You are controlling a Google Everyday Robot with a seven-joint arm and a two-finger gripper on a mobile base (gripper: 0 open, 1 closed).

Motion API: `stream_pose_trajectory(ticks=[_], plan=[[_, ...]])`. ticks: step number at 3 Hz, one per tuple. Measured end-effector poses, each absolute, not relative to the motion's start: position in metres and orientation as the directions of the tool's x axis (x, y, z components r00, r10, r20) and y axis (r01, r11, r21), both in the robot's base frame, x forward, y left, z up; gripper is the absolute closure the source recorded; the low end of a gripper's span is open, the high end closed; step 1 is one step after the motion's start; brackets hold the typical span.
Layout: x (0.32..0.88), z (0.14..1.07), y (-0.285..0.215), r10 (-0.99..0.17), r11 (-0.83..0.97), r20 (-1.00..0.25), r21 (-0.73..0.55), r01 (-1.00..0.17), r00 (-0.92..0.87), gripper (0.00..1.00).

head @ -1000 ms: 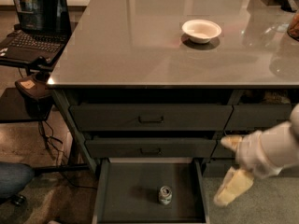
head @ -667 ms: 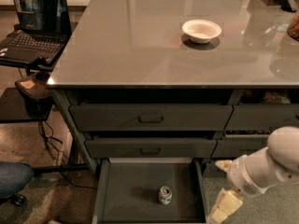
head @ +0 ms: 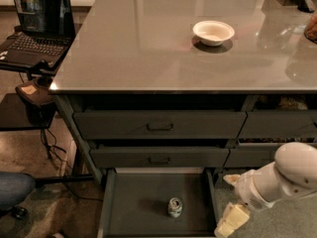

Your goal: Pick 7up can from bottom drawer and place on counter

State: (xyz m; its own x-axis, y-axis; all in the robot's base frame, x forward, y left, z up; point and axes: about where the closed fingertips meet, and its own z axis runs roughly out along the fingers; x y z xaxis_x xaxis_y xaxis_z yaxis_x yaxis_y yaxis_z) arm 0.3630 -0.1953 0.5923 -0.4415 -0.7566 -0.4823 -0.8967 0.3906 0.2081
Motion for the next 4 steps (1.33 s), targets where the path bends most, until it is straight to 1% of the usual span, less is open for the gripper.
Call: stream_pose_trajectory(ticks=[2,4], plan=[[0.394,0.482,-0.199,-0.652,0.468,-0.525,0.288,-0.836,-0.546,0.0],[0.391,0.455,-0.193,-0.631,0.453,-0.533,0.338,-0.825,-0.565,0.0]])
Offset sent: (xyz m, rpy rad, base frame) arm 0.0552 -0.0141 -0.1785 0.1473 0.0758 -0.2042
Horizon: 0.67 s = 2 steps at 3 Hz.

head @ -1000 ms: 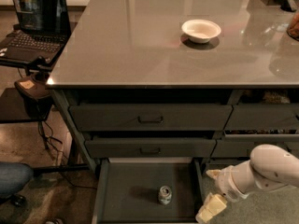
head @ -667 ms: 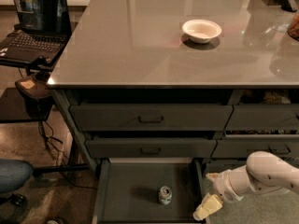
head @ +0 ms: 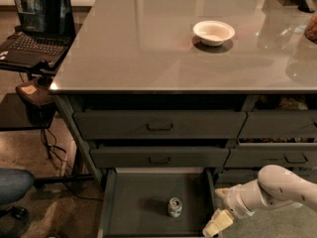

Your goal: Pick 7up can from bottom drawer and place on counter

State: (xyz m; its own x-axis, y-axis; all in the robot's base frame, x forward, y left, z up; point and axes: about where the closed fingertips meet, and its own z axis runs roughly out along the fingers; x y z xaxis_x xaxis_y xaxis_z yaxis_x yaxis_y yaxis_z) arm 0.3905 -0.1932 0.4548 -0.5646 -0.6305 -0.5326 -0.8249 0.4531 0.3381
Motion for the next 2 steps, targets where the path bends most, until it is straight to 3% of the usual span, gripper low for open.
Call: stream_pose_trajectory(ticks=[1,2], plan=[[0.404,0.418,-0.189,-0.613,0.44,-0.567,0.335,-0.833,-0.551,0.0],[0.434,0.381,-0.163,-0.606,0.447,-0.626,0.242,-0.861,-0.491,0.0]])
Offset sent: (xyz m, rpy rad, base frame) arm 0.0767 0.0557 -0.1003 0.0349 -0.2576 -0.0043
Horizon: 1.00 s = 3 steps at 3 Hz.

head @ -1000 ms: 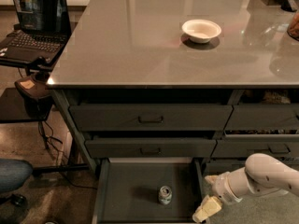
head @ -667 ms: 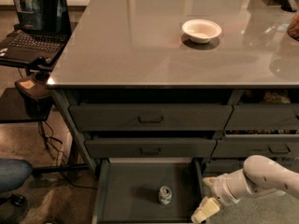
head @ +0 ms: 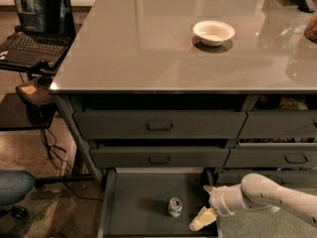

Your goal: Pick 7up can from bottom drawer and place on counter

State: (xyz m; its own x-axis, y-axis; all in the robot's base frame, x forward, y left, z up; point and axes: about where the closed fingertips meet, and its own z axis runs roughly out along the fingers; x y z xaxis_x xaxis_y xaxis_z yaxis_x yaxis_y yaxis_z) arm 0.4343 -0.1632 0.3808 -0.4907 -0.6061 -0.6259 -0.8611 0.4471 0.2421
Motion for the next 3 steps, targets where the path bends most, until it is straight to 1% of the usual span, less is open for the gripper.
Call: stream_pose_trajectory(ticks=[1,2,3], plan=[[0.434,0.381,-0.163,-0.606,0.447,-0.626,0.242,-0.861,-0.491,0.0],[0.451,0.378,-0.163,-0.553,0.529,-0.645,0.218,-0.82,-0.527,0.0],[0.471,0.376,-0.171,-0.544,0.577,-0.656,0.159,-0.801,-0.523,0.0]])
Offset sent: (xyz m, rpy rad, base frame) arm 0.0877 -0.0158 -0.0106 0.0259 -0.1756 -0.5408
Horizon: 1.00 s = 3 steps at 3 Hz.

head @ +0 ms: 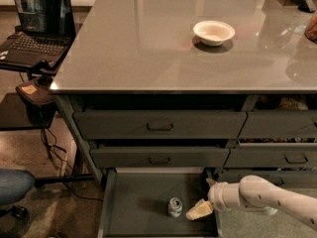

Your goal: Pick 7up can from bottom drawer and place on counter

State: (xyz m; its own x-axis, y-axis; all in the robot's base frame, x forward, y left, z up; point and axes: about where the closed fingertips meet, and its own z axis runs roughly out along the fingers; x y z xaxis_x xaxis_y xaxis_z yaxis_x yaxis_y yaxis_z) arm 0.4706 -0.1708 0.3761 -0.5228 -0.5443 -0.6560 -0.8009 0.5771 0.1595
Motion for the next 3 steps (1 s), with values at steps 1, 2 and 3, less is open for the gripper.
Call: stream_pose_trajectory(ticks=[1,2,3], plan=[[0.471,0.376,-0.171,-0.544,0.577,-0.656,0.159,-0.801,-0.523,0.0],[0.473,0.357,-0.163,-0.534,0.605,-0.663,0.134,-0.785,-0.525,0.0],[0.456,0.304,-0.112,-0.527,0.608,-0.666,0.139,-0.782,-0.528,0.0]])
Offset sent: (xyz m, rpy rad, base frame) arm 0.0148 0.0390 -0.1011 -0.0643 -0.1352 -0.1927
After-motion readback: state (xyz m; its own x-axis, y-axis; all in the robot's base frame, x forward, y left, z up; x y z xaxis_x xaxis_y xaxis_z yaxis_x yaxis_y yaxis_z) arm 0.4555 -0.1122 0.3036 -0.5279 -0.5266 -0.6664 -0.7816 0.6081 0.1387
